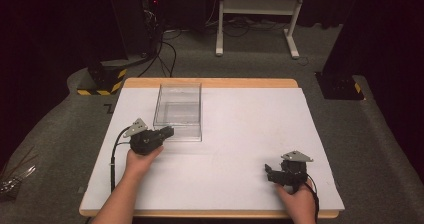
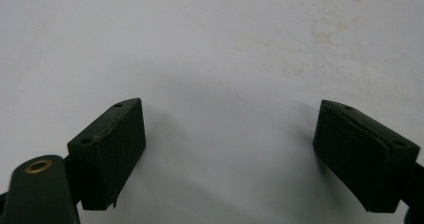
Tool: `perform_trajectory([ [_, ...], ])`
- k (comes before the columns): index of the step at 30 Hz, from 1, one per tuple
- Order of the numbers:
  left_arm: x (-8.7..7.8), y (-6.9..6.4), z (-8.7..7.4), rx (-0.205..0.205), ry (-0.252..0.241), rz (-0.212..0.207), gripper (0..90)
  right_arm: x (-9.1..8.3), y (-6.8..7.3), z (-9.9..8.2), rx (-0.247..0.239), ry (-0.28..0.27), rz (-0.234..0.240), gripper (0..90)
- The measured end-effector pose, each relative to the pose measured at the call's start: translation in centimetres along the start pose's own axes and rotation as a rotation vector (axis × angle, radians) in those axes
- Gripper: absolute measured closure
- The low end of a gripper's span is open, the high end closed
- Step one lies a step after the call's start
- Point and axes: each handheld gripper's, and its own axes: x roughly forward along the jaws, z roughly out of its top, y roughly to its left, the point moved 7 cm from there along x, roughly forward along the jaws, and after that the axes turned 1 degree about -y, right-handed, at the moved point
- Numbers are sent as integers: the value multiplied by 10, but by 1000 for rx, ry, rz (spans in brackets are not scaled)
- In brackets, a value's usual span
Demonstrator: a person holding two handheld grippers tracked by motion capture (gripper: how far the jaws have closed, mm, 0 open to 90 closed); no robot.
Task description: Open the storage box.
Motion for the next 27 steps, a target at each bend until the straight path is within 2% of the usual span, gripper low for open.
perform_trajectory([
  [5, -4, -3, -3, -8, -11, -2, 799, 0, 0, 0, 0, 0, 0, 135],
  [27, -16, -14, -9, 8, -18, -17, 818, 0, 0, 0, 0, -1, 1, 135],
])
